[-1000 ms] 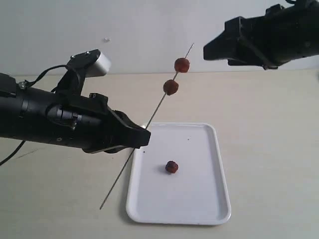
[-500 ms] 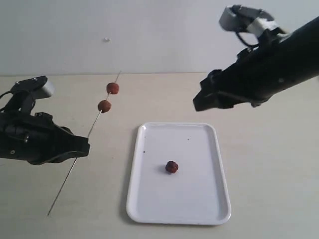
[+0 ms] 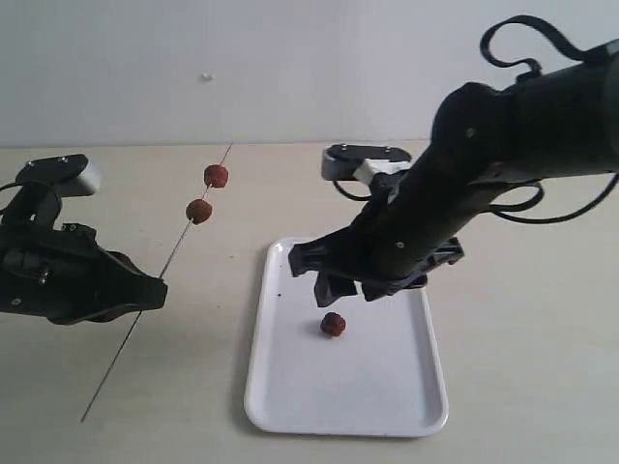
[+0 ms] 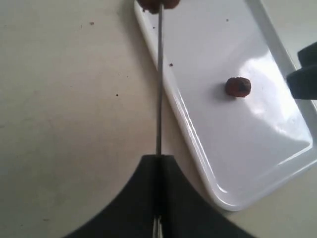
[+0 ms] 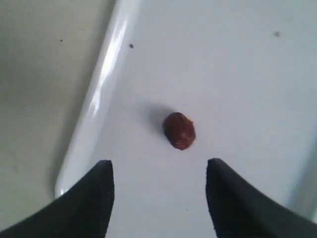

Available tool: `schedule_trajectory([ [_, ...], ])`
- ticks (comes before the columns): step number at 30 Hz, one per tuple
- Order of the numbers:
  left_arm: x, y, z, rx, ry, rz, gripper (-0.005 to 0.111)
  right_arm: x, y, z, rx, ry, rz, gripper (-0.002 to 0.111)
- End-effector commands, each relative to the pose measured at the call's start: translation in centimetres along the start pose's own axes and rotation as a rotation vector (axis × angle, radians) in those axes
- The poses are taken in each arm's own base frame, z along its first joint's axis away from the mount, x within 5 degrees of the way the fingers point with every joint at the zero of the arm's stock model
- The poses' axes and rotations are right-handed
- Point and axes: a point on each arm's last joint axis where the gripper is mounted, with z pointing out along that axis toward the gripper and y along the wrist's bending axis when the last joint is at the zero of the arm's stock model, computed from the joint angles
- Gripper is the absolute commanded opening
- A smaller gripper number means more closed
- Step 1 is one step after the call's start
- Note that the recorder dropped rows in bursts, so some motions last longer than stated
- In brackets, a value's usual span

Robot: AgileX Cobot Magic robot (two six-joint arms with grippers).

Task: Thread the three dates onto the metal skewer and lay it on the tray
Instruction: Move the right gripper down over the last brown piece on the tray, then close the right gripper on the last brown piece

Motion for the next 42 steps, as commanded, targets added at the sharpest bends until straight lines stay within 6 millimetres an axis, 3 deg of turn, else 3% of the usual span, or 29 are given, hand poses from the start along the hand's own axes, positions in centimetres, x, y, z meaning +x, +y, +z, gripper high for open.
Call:
schedule_trajectory([
  [1, 0.0, 0.1, -0.1, -0.002, -0.002, 0.011, 0.0, -1.9, 2.2, -0.7, 0.021, -0.035, -0.297, 0.054],
  [4, 0.0, 0.1, -0.1, -0.002, -0.002, 0.018, 0.0, -2.9, 2.3, -2.0, 0.106, -0.046, -0.518, 0.054],
  [9, 0.2, 0.1, -0.1, -0.01, 0.013, 0.06, 0.0, -3.5, 1.3, -3.1, 0.264, 0.035, -1.063, 0.054],
  [13, 0.2, 0.2, -0.1, -0.014, 0.02, 0.077, 0.0, -3.4, 1.1, -2.5, 0.257, 0.131, -1.583, 0.063],
  [19, 0.3, 0.9, -0.3, -0.033, 0.023, 0.044, 0.0, -3.0, 1.2, -1.5, 0.166, 0.215, -2.046, 0.068],
  [25, 0.4, 1.1, -0.4, -0.026, 0.028, 0.034, 0.0, -3.4, 0.9, 0.9, 0.164, 0.219, -2.28, 0.068],
  [29, 0.5, 0.9, -0.4, -0.011, 0.037, 0.035, 0.0, -3.2, 0.8, 2.7, 0.117, 0.22, -2.31, 0.068],
  [42, 0.7, 0.7, -0.4, 0.016, 0.063, 0.051, 0.0, -2.8, 1.2, 4.2, 0.079, 0.217, -2.397, 0.066],
])
